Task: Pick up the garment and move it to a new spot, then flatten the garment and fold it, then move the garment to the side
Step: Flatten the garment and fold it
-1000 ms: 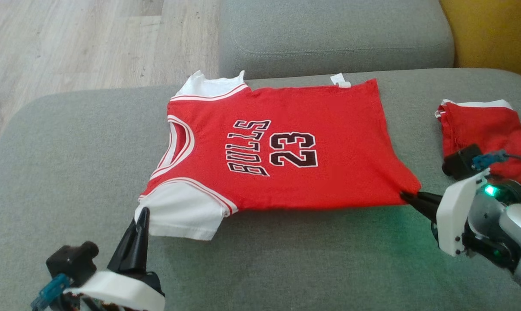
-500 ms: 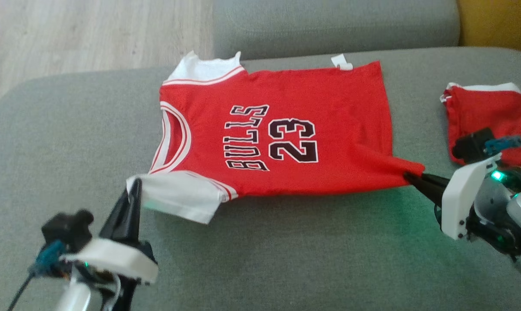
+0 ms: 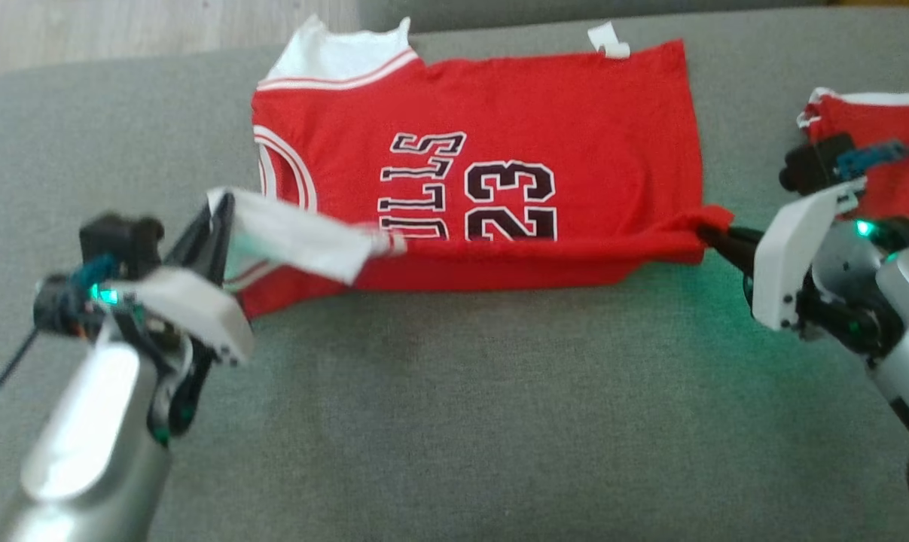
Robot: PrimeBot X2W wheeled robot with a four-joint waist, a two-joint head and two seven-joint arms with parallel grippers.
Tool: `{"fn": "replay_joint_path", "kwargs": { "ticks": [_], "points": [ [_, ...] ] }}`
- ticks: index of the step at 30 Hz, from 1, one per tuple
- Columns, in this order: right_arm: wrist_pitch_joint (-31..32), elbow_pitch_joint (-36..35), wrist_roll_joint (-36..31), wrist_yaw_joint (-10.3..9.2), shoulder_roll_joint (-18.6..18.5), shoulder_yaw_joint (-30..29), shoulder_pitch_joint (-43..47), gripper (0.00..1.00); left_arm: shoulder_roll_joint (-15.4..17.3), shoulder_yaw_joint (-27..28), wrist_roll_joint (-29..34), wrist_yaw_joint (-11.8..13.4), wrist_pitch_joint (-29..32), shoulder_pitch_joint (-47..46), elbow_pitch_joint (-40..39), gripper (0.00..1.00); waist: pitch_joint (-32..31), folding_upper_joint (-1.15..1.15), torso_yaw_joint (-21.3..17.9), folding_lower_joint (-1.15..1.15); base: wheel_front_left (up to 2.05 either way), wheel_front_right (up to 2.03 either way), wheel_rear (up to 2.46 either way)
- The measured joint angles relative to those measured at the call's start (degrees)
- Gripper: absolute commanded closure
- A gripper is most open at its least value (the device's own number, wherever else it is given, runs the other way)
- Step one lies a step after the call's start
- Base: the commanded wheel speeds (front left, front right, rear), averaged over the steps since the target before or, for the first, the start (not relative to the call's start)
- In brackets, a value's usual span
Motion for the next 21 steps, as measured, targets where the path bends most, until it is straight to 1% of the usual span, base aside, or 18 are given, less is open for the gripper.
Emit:
{"fn": "replay_joint_path", "kwargs": {
  "ticks": [8,9,10,11,12,13,16,17,19,21],
  "points": [
    [2.04,5.04,-3.12,0.00,3.59,-0.87,-6.09,1.00,0.05,-2.76,2.56,-3.03,2.20,-12.73,13.25,1.00,4.20,0.00,-0.77,0.00,0.00,0.00,0.00],
    [2.04,5.04,-3.12,0.00,3.59,-0.87,-6.09,1.00,0.05,-2.76,2.56,-3.03,2.20,-12.73,13.25,0.78,4.20,0.00,-0.77,0.00,0.00,0.00,0.00],
    [1.98,5.81,-3.86,0.00,3.90,-0.89,-6.82,0.31,0.03,-3.25,2.90,-3.25,2.81,-14.11,15.05,0.10,4.69,0.00,-0.90,0.00,0.00,0.00,0.00],
    [1.27,6.66,-5.16,0.00,4.14,-0.98,-7.63,0.00,-0.01,-3.48,3.45,-3.42,2.61,-15.35,16.60,0.00,5.19,0.00,-1.03,0.00,0.00,0.00,0.00],
    [-1.72,8.73,-7.86,0.00,4.79,-1.72,-9.62,0.00,-0.22,-3.45,4.86,-2.50,-0.30,-17.95,18.86,0.00,6.12,0.00,-1.26,0.00,0.00,0.00,0.00],
    [-1.72,8.73,-7.86,0.00,4.79,-1.72,-9.62,0.00,-0.22,-3.45,4.86,-2.50,-0.30,-17.95,18.86,0.00,6.12,0.00,-1.26,0.00,0.00,0.00,0.00],
    [-8.57,11.40,-10.65,0.00,5.93,-3.92,-13.12,0.00,-1.64,-1.47,5.58,0.42,-7.60,-22.78,21.01,0.00,7.05,0.00,-1.42,0.00,0.00,0.00,0.00],
    [-11.21,12.00,-11.58,0.00,6.21,-4.35,-14.26,0.00,-2.32,-0.65,5.58,1.02,-10.47,-24.42,21.31,0.00,7.13,0.00,-1.37,0.01,0.00,0.00,0.00],
    [-17.27,12.68,-14.43,0.00,6.36,-4.72,-15.80,0.00,-3.79,1.02,5.21,1.92,-15.95,-26.77,21.46,0.00,6.91,0.00,-1.19,0.00,0.00,0.00,0.00],
    [-23.28,13.21,-16.71,0.00,6.39,-5.33,-16.35,0.00,-4.91,2.34,4.28,2.21,-20.90,-27.65,21.41,0.00,6.31,0.00,-0.93,-0.01,0.00,0.00,0.00]
  ]
}}
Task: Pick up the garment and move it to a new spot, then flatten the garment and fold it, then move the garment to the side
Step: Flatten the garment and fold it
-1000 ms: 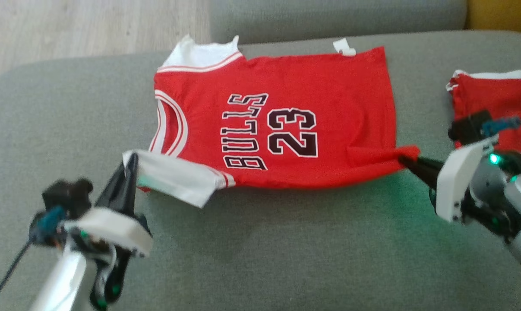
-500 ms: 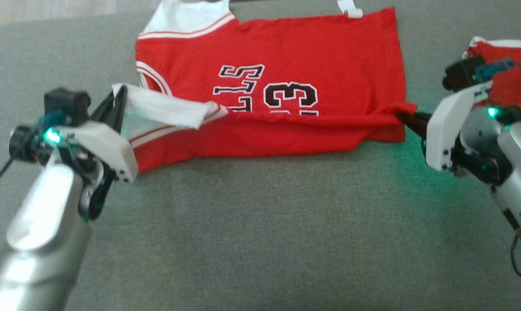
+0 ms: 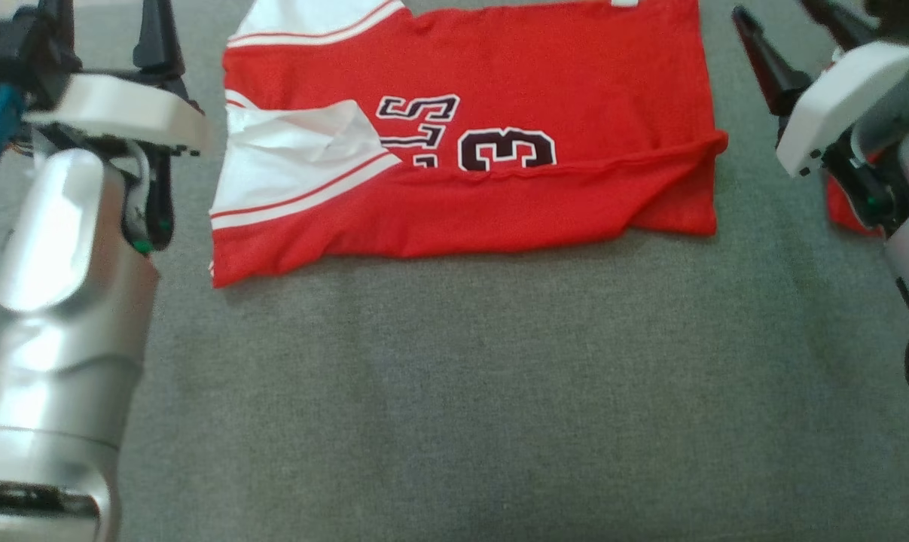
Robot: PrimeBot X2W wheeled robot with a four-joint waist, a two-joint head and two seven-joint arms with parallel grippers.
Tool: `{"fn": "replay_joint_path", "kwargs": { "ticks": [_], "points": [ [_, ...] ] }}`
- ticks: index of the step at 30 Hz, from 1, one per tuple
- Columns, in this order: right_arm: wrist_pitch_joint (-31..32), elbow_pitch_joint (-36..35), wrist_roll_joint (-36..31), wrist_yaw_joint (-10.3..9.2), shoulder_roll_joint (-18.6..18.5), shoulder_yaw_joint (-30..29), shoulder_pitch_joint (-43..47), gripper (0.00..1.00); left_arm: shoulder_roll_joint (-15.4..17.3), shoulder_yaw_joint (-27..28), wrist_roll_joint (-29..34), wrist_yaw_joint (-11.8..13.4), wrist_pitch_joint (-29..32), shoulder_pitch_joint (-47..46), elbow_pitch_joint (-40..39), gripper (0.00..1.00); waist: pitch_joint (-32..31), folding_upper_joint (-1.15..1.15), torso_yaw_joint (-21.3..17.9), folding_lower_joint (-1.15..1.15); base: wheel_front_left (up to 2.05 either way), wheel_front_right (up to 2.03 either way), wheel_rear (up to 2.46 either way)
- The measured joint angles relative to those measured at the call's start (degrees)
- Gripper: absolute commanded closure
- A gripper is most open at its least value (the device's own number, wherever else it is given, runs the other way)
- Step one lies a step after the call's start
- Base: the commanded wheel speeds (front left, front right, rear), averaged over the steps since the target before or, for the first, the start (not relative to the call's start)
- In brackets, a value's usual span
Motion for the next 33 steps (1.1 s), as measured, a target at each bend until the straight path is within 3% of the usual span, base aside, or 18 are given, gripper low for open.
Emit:
{"fn": "replay_joint_path", "kwargs": {
  "ticks": [6,10,14,20,25,33],
  "points": [
    [-14.74,0.66,-6.44,0.00,0.42,-3.59,2.70,0.00,-2.91,2.77,-1.67,-0.08,-3.98,6.45,-5.01,0.00,-3.29,0.00,0.77,-0.01,0.00,0.00,0.00],
    [-19.98,-0.29,-12.94,0.00,2.55,-11.14,10.00,0.00,-5.32,5.88,-0.36,0.38,-4.14,18.12,-15.95,0.00,-6.36,0.00,1.28,-0.01,0.00,0.00,0.00],
    [-20.98,-3.67,-19.58,0.00,5.88,-18.64,17.70,0.00,-8.54,8.05,0.08,0.49,-4.14,26.95,-20.09,0.00,-8.28,0.00,1.58,-0.01,0.00,0.00,0.00],
    [-21.38,-10.92,-28.49,0.00,12.57,-26.51,29.85,0.00,-10.81,9.39,2.05,0.34,-4.13,34.50,-21.74,0.00,-10.14,0.00,1.69,-0.02,0.00,0.00,0.00],
    [-21.02,-14.80,-32.16,0.00,15.59,-29.51,35.67,0.00,-11.61,9.87,3.46,-0.19,-4.13,36.57,-21.64,0.00,-10.84,0.00,1.68,-0.01,0.00,0.00,0.00],
    [-18.44,-18.70,-33.39,0.00,16.81,-29.99,36.12,0.00,-11.92,9.92,5.28,-0.68,-4.13,36.65,-19.46,0.00,-10.39,0.00,1.41,0.00,0.00,0.00,0.00]
  ]
}}
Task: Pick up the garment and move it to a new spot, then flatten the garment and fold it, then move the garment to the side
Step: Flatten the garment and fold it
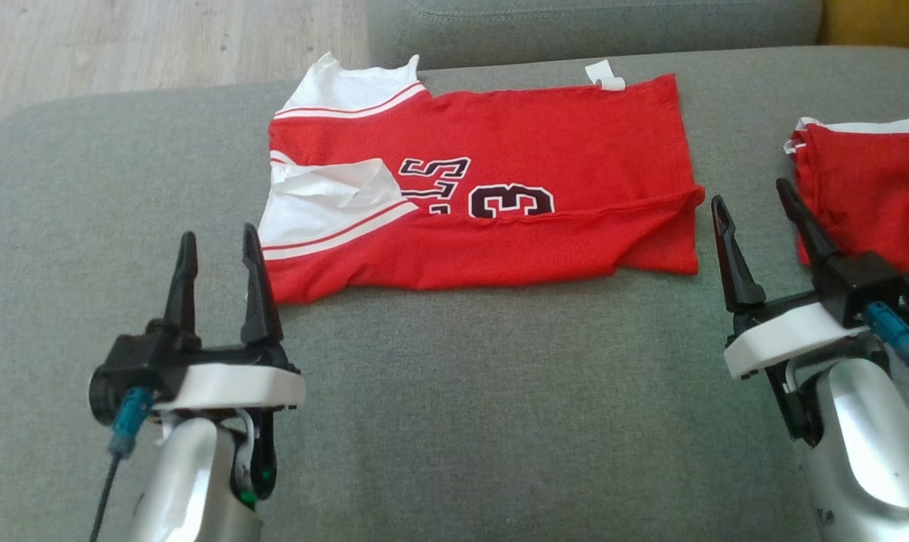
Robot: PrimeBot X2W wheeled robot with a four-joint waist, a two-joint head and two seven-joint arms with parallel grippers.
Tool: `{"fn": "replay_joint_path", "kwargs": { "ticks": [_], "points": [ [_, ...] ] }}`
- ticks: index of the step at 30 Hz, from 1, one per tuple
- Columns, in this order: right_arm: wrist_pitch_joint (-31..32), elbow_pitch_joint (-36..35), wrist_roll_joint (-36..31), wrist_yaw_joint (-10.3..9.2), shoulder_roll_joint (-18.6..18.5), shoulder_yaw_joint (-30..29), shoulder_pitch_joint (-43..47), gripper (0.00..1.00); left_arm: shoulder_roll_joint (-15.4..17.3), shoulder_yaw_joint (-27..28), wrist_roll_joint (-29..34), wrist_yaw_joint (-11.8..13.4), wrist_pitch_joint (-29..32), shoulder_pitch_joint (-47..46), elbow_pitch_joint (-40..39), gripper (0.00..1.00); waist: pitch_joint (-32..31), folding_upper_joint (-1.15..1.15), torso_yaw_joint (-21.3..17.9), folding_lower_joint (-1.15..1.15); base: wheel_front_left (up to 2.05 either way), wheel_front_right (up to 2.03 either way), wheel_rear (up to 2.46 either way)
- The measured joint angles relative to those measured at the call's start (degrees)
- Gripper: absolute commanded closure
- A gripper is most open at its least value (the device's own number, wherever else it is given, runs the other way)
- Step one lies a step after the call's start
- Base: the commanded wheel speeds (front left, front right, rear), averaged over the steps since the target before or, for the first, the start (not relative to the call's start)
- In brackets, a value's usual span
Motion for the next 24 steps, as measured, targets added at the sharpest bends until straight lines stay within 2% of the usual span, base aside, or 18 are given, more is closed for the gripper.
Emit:
{"fn": "replay_joint_path", "kwargs": {
  "ticks": [4,12,17,21,23,24],
  "points": [
    [0.89,-1.30,-0.05,0.00,0.00,0.05,-0.01,0.00,-0.02,-0.65,1.33,0.19,0.59,-0.63,5.89,0.00,0.78,0.00,-0.41,0.00,0.00,0.00,0.00],
    [2.16,-2.96,-0.05,0.00,0.09,1.12,-0.24,0.00,1.12,-0.57,2.90,4.45,7.37,-6.88,18.74,0.00,3.44,0.00,-2.30,0.01,0.00,0.00,0.00],
    [2.57,-3.41,0.33,0.00,0.10,2.01,-0.60,0.00,2.77,-0.24,3.27,5.65,10.58,-10.57,25.91,0.00,5.26,0.00,-3.74,0.01,0.00,0.00,0.00],
    [2.66,-4.28,0.52,0.00,0.09,2.42,-2.03,0.00,3.31,-0.70,3.72,5.49,13.62,-12.77,29.73,0.00,6.49,0.00,-4.73,0.00,0.00,0.00,0.00],
    [2.67,-4.67,0.75,0.00,0.08,2.38,-2.66,0.00,3.49,-0.87,3.70,4.53,15.26,-14.44,30.95,0.00,6.93,0.00,-5.11,0.01,0.00,0.00,0.00],
    [2.70,-4.89,0.80,0.00,0.07,2.37,-2.77,0.00,3.57,-0.92,3.56,4.17,15.82,-15.26,31.51,0.24,7.12,0.00,-5.25,0.01,0.00,0.00,0.00]
  ]
}}
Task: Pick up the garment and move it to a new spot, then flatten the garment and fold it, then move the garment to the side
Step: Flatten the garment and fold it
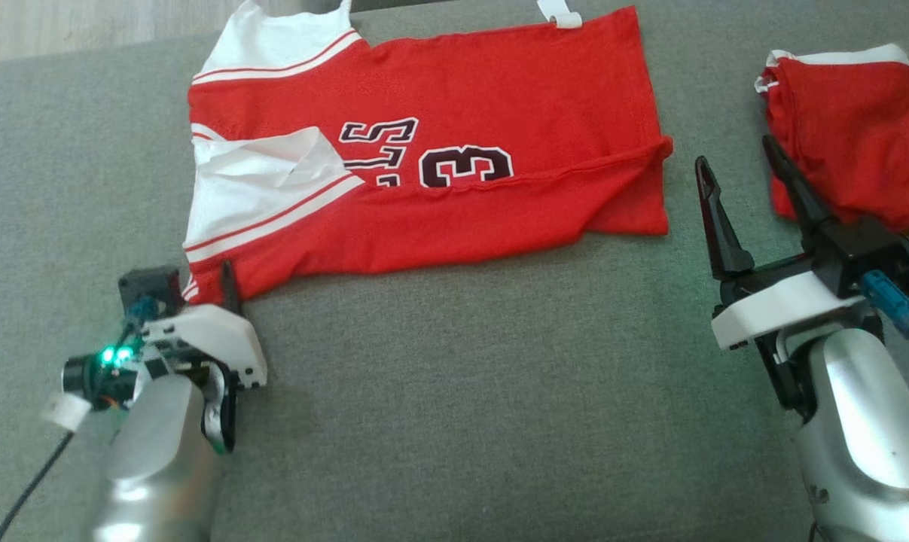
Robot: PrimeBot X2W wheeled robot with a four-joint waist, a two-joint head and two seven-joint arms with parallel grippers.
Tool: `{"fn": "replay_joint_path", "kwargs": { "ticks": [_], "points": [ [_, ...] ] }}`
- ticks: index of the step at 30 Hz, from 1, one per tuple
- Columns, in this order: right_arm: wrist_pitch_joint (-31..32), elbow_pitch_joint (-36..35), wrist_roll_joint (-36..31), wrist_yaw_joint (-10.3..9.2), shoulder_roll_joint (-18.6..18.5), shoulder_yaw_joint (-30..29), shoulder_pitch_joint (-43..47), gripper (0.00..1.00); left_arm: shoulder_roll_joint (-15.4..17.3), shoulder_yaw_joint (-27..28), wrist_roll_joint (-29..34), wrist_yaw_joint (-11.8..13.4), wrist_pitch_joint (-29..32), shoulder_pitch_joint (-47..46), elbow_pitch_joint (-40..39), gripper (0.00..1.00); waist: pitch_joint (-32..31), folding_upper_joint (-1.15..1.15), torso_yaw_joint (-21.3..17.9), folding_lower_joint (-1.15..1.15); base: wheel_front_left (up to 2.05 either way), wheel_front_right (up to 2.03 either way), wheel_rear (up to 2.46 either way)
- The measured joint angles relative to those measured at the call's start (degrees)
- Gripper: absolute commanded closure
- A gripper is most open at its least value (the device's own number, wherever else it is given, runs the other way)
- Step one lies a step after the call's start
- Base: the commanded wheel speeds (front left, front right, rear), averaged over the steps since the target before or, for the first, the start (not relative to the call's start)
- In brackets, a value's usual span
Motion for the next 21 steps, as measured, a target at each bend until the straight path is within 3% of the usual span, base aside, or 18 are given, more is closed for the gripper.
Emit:
{"fn": "replay_joint_path", "kwargs": {
  "ticks": [1,5,14,21],
  "points": [
    [0.12,-0.14,0.00,0.00,-0.02,-0.03,0.00,0.00,0.09,-0.05,0.00,-0.41,0.35,-0.67,0.48,1.00,0.18,0.00,-0.11,0.00,0.00,0.00,0.00],
    [0.63,-0.54,0.00,0.00,-0.03,-0.99,0.01,0.00,-0.33,-0.21,-0.92,-1.03,-1.15,-1.58,1.08,1.00,0.67,0.00,-0.15,0.00,0.00,0.00,0.00],
    [4.70,0.67,-0.01,0.00,0.00,-3.58,0.01,0.00,-1.35,-0.25,-1.40,-1.09,-13.00,-1.58,-3.24,1.00,0.39,0.00,1.73,0.00,0.00,0.00,0.00],
    [10.56,7.08,0.43,0.00,2.47,-6.73,-1.65,0.00,-1.83,-2.49,-0.74,-2.15,-14.88,-1.56,-9.18,1.00,-0.08,0.00,3.46,0.00,0.00,0.00,0.00]
  ]
}}
